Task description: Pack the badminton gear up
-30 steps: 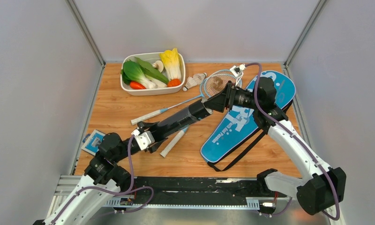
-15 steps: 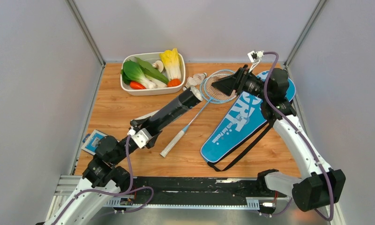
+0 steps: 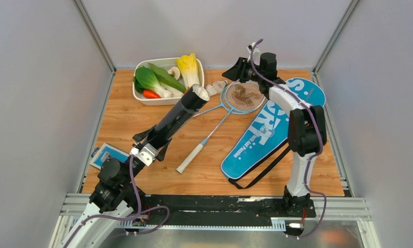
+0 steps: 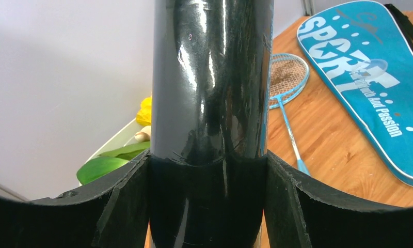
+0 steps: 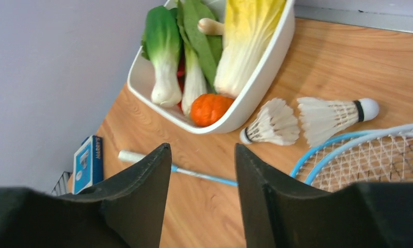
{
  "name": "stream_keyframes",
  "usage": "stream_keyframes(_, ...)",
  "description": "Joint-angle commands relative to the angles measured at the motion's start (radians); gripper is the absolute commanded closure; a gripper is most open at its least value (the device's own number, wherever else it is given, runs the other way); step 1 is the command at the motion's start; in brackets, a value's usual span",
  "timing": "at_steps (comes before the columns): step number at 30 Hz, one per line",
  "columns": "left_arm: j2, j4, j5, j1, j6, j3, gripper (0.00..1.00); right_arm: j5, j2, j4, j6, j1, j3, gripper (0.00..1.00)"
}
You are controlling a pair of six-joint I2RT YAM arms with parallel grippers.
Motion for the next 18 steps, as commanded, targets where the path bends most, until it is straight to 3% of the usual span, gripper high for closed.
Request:
stream_keyframes(1, 0.005, 0.112, 0.036, -0.001, -0.028, 0.006, 0.63, -0.063, 0.195, 0.034, -0.020, -0.002, 0.211, 0.51)
stream_keyframes(9, 0.011, 0.110, 0.071, -0.001, -0.033, 0.003, 0.63, -0.113, 0.532, -0.010, 0.023, -0.003, 0.518, 0.52)
stream_keyframes(18, 0.045, 0.116, 0.119, -0.001, -0.027, 0.012, 0.62, -0.131, 0.608, -0.009, 0.032, 0.010, 0.545, 0.50)
